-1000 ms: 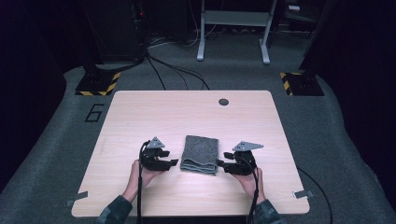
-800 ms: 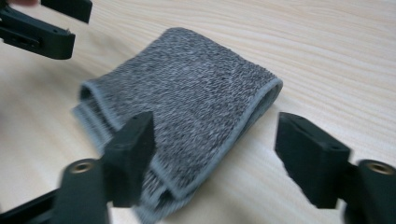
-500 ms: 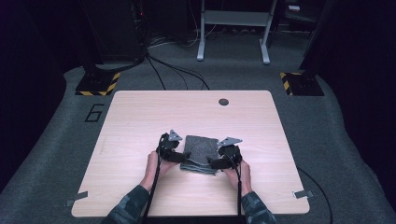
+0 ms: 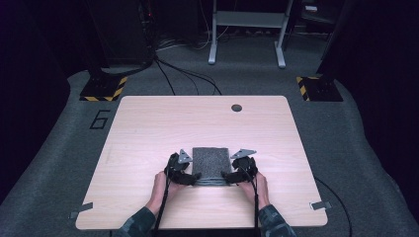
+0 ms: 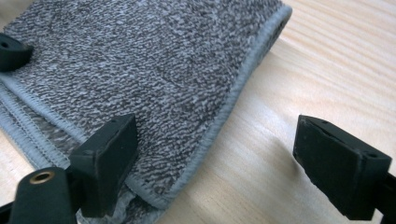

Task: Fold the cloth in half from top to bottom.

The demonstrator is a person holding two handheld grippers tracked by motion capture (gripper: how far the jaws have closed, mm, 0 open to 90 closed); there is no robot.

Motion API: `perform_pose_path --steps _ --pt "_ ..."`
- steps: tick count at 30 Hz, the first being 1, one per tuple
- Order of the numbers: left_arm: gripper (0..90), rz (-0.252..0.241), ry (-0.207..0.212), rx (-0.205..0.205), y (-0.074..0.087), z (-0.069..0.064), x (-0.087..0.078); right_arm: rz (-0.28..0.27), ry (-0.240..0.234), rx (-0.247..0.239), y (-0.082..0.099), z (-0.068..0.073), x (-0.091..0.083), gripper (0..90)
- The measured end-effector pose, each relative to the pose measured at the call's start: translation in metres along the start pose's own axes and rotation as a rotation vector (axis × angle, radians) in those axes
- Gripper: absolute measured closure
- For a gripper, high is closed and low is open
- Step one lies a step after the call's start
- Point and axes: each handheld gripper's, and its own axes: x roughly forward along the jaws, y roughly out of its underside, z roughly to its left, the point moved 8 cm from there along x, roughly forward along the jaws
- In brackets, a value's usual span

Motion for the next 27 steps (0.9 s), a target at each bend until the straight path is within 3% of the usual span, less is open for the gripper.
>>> perform_pose_path --steps 3,5,10,12,14,17,22,27 --pt "22.5 -0.057 -0.014 -0.026 -0.012 0.011 -0.010 -0.019 -0.025 0.008 -0.008 -0.003 -0.006 12.3" --pt "22.0 -0.077 -0.039 -0.037 -0.023 0.022 -0.014 -0.044 -0.014 0.008 -0.018 -0.008 -0.012 12.6" --pt "21.1 -0.073 -0.096 -0.086 -0.044 0.051 -0.004 -0.085 0.062 0.023 -0.051 -0.024 -0.012 12.9" --pt "20.9 -0.057 -0.101 -0.113 -0.047 0.058 0.004 -0.097 0.081 0.044 -0.062 -0.033 -0.006 12.4" --pt "20.9 -0.032 -0.120 -0.111 -0.045 0.064 0.013 -0.096 0.091 0.067 -0.069 -0.040 0.002 12.5" --pt "20.6 -0.005 -0.122 -0.125 -0.038 0.065 0.023 -0.041 0.112 0.076 -0.065 -0.047 0.018 12.5" --pt "20.5 0.035 -0.137 -0.100 -0.031 0.065 0.030 0.023 0.118 0.077 -0.050 -0.049 0.034 12.5" --pt "20.1 0.040 -0.131 -0.104 -0.027 0.067 0.033 0.030 0.123 0.068 -0.048 -0.049 0.037 11.8"
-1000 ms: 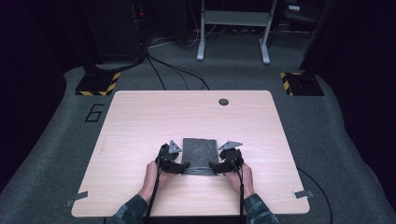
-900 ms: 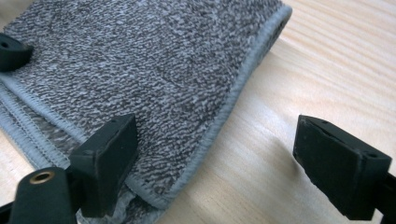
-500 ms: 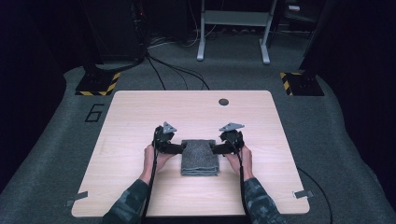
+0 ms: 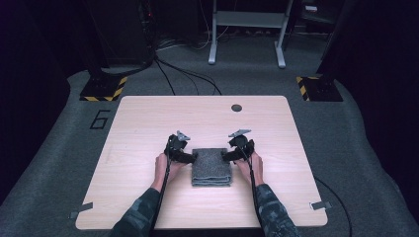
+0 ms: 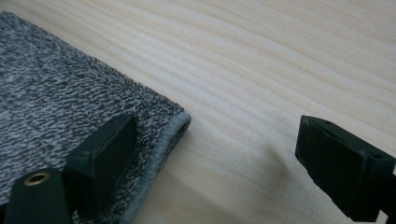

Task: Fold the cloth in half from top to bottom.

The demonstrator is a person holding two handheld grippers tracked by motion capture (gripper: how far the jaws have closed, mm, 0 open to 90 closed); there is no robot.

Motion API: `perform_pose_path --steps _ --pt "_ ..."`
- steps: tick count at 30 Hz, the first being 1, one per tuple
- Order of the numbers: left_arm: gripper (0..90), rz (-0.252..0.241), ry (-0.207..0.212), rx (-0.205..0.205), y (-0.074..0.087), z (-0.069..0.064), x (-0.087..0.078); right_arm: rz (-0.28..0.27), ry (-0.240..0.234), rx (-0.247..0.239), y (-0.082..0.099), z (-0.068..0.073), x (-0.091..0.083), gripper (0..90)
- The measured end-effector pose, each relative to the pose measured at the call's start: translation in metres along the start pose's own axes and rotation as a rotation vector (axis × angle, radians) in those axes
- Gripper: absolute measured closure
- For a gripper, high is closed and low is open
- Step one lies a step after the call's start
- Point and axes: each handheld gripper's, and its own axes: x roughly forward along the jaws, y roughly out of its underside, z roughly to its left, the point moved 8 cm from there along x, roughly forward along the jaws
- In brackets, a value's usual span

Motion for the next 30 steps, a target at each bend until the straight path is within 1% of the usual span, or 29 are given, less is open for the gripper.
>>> perform_pose_path --steps 2,3,4,5,6,7,8,9,10,11,13,15,17,18,19,20,23,24,26,28,30 --pt "19.5 -0.002 0.009 -0.013 0.001 0.001 0.001 0.002 -0.008 0.014 0.002 0.000 0.002 10.7" --pt "18.9 -0.004 0.010 -0.011 0.001 0.002 0.001 -0.002 -0.014 0.018 0.002 -0.002 0.003 10.0" --pt "18.4 -0.004 0.012 -0.013 0.001 0.002 0.001 0.001 -0.017 0.034 0.003 -0.002 0.003 9.8" --pt "18.1 -0.011 0.007 -0.018 0.000 0.002 0.001 -0.001 -0.025 0.027 0.003 -0.002 0.003 9.8" --pt "17.0 -0.009 0.008 -0.017 0.000 0.002 -0.001 -0.007 -0.023 0.029 0.002 -0.002 0.002 7.9" --pt "15.8 -0.019 0.012 -0.025 -0.002 0.003 -0.002 -0.013 -0.024 0.018 0.002 -0.002 0.001 4.6" --pt "15.7 -0.026 0.015 -0.034 -0.003 0.003 -0.005 -0.011 -0.034 0.014 0.002 -0.002 -0.001 3.5" --pt "15.6 -0.027 0.016 -0.033 -0.003 0.004 -0.008 -0.017 -0.036 0.019 0.001 -0.003 -0.003 3.8" --pt "15.4 -0.038 0.019 -0.044 -0.004 0.004 -0.011 -0.026 -0.040 0.013 0.001 -0.004 -0.005 3.8" --pt "15.3 -0.049 0.027 -0.048 -0.005 0.004 -0.015 -0.035 -0.041 0.020 0.000 -0.004 -0.008 3.7" --pt "15.0 -0.061 0.021 -0.045 -0.006 0.005 -0.023 -0.045 -0.061 0.029 -0.001 -0.004 -0.015 3.7" --pt "14.8 -0.072 0.028 -0.044 -0.006 0.006 -0.032 -0.061 -0.073 0.031 -0.003 -0.003 -0.023 3.6" --pt "14.3 -0.094 0.024 -0.042 -0.007 0.007 -0.040 -0.072 -0.092 0.032 -0.004 -0.001 -0.031 3.0" --pt "14.2 -0.095 0.026 -0.038 -0.006 0.007 -0.045 -0.078 -0.096 0.036 -0.005 0.000 -0.036 3.1" --pt "13.9 -0.105 0.027 -0.038 -0.006 0.006 -0.049 -0.082 -0.101 0.024 -0.004 0.000 -0.040 3.1" --pt "13.4 -0.103 0.024 -0.029 -0.004 0.006 -0.054 -0.082 -0.099 0.010 -0.003 0.000 -0.045 3.0" --pt "11.9 -0.120 0.017 -0.020 -0.001 0.005 -0.067 -0.096 -0.114 0.014 0.000 0.002 -0.058 3.1" --pt "11.7 -0.122 0.012 -0.010 0.001 0.005 -0.071 -0.103 -0.110 0.004 0.002 0.001 -0.062 3.1" --pt "11.0 -0.128 0.007 -0.008 0.004 0.005 -0.079 -0.117 -0.105 -0.001 0.006 0.000 -0.072 3.3" --pt "10.5 -0.127 0.005 0.005 0.009 0.006 -0.087 -0.130 -0.102 0.001 0.012 -0.003 -0.081 3.4" --pt "10.3 -0.135 -0.013 0.005 0.015 0.007 -0.092 -0.146 -0.096 0.005 0.018 -0.007 -0.090 3.5"
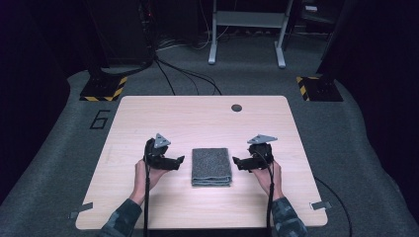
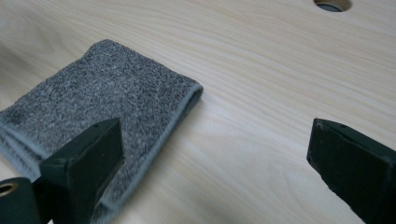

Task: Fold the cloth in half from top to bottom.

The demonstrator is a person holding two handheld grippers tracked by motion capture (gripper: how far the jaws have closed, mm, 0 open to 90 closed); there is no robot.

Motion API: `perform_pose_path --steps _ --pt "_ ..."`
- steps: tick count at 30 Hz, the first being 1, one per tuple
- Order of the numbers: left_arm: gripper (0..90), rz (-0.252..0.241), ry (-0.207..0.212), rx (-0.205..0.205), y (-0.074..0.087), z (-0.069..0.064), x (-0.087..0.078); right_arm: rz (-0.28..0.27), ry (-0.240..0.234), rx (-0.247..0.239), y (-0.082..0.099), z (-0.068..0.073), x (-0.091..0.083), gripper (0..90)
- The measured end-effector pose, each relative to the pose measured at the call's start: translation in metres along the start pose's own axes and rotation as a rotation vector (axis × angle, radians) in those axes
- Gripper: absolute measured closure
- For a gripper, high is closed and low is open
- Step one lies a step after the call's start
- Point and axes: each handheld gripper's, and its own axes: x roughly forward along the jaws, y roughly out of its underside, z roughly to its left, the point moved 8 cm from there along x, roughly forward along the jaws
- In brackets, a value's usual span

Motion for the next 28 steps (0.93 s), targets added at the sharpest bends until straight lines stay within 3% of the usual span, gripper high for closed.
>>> perform_pose_path --steps 7,17,19,23,27,28 --pt "8.9 0.021 -0.062 0.012 0.035 0.008 -0.021 -0.027 0.043 0.011 0.026 -0.012 -0.033 4.1" --pt "7.4 0.054 -0.130 -0.143 0.105 0.038 -0.039 0.015 0.129 0.098 0.093 -0.048 -0.055 4.2" --pt "6.7 0.057 -0.134 -0.167 0.113 0.043 -0.039 0.024 0.151 0.129 0.105 -0.056 -0.056 4.2" --pt "6.4 0.057 -0.154 -0.187 0.122 0.051 -0.039 0.049 0.195 0.131 0.124 -0.068 -0.057 4.3" --pt "5.8 0.045 -0.173 -0.193 0.122 0.053 -0.040 0.053 0.199 0.143 0.130 -0.071 -0.055 3.5" --pt "5.9 0.063 -0.170 -0.187 0.123 0.053 -0.039 0.054 0.210 0.132 0.129 -0.072 -0.054 3.3"
